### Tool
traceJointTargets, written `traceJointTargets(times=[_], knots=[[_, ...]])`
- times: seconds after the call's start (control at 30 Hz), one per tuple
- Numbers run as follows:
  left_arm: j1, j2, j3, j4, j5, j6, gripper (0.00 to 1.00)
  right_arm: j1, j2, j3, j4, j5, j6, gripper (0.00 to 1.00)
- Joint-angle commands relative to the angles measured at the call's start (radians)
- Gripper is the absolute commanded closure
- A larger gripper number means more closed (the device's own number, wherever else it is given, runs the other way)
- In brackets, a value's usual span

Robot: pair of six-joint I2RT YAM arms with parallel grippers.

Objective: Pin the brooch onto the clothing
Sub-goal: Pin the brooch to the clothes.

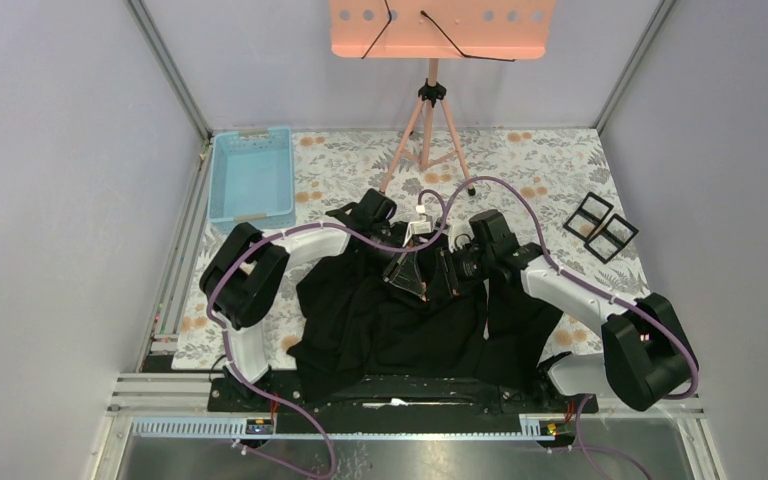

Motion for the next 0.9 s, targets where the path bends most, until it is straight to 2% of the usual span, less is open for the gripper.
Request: traceJointTargets(times=[0.0,0.57,0.87], knots=[[-0.022,-0.02,0.002,0.04,0.12,-0.016,1.0,0.004,-0.036,0.006,0.159,0.002,-0.018,0.73],[-0.014,-0.005,-0.001,0.072,0.124,-0.049,1.0,0.003,-0.089,-0.015,0.137,0.005,-0.034,0.73],[-0.011,-0.018,-0.023,0.126,0.121,-0.086,1.0,0.004,-0.1,-0.011,0.104,0.129,0.001,0.73]])
